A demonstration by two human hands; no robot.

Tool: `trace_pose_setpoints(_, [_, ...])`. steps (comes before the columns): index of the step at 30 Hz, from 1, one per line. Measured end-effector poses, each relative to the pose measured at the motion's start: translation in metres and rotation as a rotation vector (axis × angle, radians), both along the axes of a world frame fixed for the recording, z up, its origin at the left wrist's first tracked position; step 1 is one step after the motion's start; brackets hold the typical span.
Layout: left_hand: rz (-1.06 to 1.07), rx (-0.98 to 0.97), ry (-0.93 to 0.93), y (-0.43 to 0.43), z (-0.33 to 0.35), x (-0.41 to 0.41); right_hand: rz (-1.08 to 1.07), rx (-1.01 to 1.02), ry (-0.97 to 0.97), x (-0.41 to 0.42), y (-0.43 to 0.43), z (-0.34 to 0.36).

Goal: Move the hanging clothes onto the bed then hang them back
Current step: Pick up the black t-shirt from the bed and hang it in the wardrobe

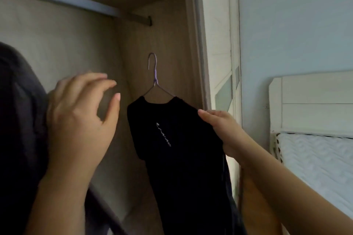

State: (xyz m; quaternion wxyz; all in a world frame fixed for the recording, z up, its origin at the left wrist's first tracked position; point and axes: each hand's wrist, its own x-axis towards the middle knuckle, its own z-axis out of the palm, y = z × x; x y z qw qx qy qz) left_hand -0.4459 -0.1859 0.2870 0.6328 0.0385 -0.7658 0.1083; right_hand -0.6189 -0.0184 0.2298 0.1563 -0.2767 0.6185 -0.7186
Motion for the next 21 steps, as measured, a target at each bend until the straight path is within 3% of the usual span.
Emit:
trace_pose_setpoints(7, [0.231, -0.049, 0.071, 0.005, 0.007, 0.014, 0.205, -0.095, 0.062, -0.020, -0.062, 0.030])
trace_pose_setpoints(14, [0.412, 0.253, 0.068, 0.023, 0.020, 0.043, 0.481, -0.237, 0.081, -0.021, -0.101, 0.061])
trace_pose_setpoints(18, [0.639, 0.320, 0.312, 0.025, 0.020, 0.055, 0.519, -0.329, 0.094, -0.006, -0.121, 0.074])
trace_pose_setpoints(21, [0.686, 0.343, 0.288, 0.027, 0.022, 0.057, 0.546, -0.369, 0.097, 0.004, -0.133, 0.080])
